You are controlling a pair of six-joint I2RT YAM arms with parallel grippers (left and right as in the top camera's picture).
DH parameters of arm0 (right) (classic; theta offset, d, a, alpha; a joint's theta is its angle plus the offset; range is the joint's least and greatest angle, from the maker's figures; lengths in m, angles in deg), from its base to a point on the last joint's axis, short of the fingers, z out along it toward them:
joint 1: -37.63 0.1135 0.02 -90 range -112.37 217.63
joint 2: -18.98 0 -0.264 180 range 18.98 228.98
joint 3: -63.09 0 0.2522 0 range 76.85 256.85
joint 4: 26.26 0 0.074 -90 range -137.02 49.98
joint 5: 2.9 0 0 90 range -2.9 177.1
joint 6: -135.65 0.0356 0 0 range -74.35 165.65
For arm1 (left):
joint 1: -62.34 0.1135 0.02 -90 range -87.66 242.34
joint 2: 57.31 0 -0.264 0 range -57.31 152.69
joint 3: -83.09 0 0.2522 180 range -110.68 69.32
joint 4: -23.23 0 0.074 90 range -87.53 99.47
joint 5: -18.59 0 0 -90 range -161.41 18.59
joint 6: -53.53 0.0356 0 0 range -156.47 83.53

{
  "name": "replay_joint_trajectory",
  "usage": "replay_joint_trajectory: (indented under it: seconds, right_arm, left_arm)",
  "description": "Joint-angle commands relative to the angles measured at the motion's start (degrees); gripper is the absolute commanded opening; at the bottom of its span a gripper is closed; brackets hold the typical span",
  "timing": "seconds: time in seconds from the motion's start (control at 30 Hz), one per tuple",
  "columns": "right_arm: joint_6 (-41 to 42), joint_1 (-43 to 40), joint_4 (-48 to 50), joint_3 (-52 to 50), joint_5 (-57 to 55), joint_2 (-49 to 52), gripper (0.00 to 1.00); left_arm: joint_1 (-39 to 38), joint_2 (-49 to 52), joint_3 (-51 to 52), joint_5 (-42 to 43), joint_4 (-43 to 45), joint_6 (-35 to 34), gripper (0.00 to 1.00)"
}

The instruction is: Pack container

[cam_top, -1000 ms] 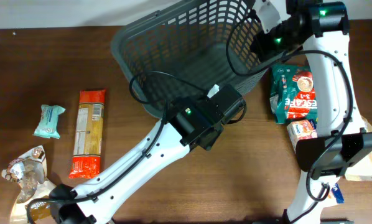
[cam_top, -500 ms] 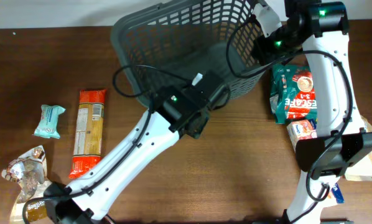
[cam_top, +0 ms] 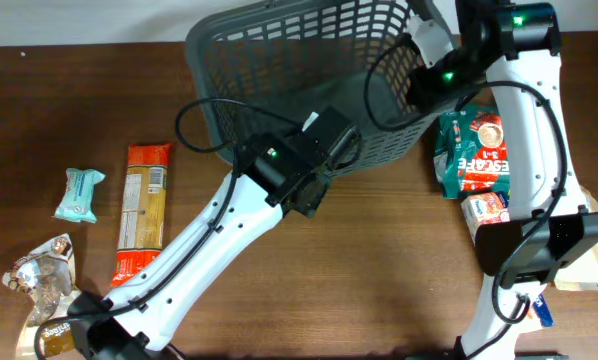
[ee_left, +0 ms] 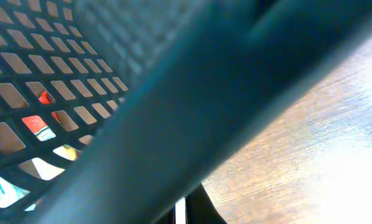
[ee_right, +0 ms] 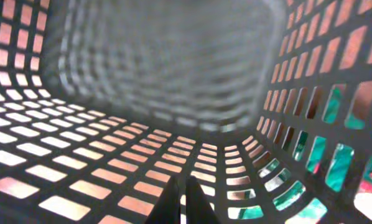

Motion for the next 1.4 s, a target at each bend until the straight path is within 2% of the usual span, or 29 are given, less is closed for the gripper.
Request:
replay_joint_trajectory:
  seconds: [0.0,0.6,1.37]
  right_arm:
    - [-0.4,0.6,-1.8,0.6,0.1,-1.3,0.04]
    - [1.1,4.3,-5.5,0.6,-1.4,-5.5,0.04]
    - [2.6,5.9,-8.3,0.6,-2.4,-6.4,0.04]
  left_arm:
    - [0.9,0.3,0.5,-2.3,1.1,1.0,0.02]
    - [7.5,0.2,0.5,-2.1,2.7,3.8,0.02]
    - [8.0,0.2,0.5,-2.1,5.1,6.1,0.02]
